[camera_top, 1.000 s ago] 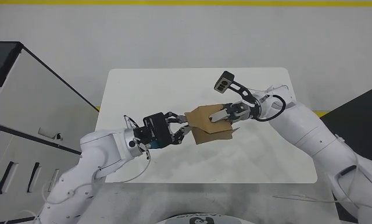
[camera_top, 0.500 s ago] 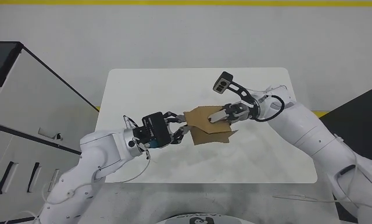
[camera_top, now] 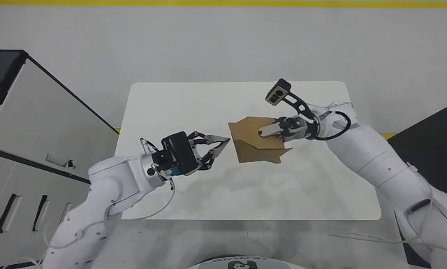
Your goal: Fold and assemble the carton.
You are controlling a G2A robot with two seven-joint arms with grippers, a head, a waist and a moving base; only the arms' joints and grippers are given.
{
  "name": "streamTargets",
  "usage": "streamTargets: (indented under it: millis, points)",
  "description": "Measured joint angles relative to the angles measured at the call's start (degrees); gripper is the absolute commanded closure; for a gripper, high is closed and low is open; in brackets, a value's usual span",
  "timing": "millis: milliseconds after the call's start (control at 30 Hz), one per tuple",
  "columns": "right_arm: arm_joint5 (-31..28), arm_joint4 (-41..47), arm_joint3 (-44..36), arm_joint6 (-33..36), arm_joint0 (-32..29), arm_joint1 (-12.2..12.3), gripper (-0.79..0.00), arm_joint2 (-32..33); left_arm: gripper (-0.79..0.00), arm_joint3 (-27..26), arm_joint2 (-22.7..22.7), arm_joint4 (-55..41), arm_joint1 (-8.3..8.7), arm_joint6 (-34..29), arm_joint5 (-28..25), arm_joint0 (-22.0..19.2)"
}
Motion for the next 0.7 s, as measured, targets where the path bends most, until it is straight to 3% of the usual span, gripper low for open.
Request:
streamTargets:
  millis: [700]
  points:
    - [1.37,-1.92,-0.89,0.0,-1.82,-1.97,0.0,2.1,0.0,-1.42,4.97,1.05,-0.25,-0.2,-2.17,-0.76]
